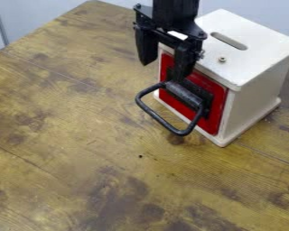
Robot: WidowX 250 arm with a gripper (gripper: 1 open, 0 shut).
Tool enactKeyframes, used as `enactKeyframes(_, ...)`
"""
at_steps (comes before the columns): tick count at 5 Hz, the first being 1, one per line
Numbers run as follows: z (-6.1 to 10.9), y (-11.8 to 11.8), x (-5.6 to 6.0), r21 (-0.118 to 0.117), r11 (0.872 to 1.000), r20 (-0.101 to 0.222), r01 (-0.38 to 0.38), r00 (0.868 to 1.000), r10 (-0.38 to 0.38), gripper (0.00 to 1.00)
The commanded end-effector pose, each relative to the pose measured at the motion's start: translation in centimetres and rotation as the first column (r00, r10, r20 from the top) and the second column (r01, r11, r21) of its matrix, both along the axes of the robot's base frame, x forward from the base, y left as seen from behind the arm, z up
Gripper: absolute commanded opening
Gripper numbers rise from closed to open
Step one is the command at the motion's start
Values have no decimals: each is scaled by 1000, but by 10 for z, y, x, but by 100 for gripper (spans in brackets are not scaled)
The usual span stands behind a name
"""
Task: Close the drawer
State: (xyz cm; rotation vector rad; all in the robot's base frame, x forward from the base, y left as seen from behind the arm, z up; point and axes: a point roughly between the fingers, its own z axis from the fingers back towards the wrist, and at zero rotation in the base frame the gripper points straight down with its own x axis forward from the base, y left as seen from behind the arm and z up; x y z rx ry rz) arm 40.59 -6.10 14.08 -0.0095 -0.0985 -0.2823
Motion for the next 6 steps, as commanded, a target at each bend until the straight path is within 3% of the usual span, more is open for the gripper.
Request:
enactKeyframes(1,22,0,8,-10,1000,66,-3,998,4,100)
enactKeyframes(6,40,3,4,-15,1000,104,-16,994,17,100)
